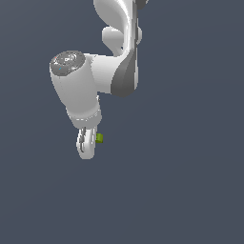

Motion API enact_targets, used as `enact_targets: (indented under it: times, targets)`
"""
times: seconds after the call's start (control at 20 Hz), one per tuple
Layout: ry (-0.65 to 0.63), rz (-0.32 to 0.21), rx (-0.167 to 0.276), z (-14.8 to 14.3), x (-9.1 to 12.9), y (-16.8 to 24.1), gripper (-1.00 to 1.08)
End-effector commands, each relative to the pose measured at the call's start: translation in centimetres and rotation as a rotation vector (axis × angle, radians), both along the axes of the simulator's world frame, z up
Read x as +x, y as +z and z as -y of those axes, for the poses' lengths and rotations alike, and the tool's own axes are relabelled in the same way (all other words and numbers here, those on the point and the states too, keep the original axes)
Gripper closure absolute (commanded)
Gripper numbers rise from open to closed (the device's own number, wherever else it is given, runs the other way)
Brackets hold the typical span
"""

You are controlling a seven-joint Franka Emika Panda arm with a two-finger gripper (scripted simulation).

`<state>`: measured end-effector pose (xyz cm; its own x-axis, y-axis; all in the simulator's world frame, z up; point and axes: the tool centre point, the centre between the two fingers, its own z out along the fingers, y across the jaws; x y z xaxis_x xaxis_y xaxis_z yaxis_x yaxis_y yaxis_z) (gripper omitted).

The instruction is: Pick up the object and move it to a goal position.

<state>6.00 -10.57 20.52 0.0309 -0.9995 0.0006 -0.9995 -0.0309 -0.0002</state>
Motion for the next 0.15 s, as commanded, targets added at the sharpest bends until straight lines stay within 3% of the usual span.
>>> enact_targets:
  times: [0.0, 0.1]
  targets:
    - [0.001, 0.000, 0.000, 0.12, 0.19, 0.20, 1.08]
    - [0.001, 0.000, 0.000, 0.12, 0.23, 0.21, 1.08]
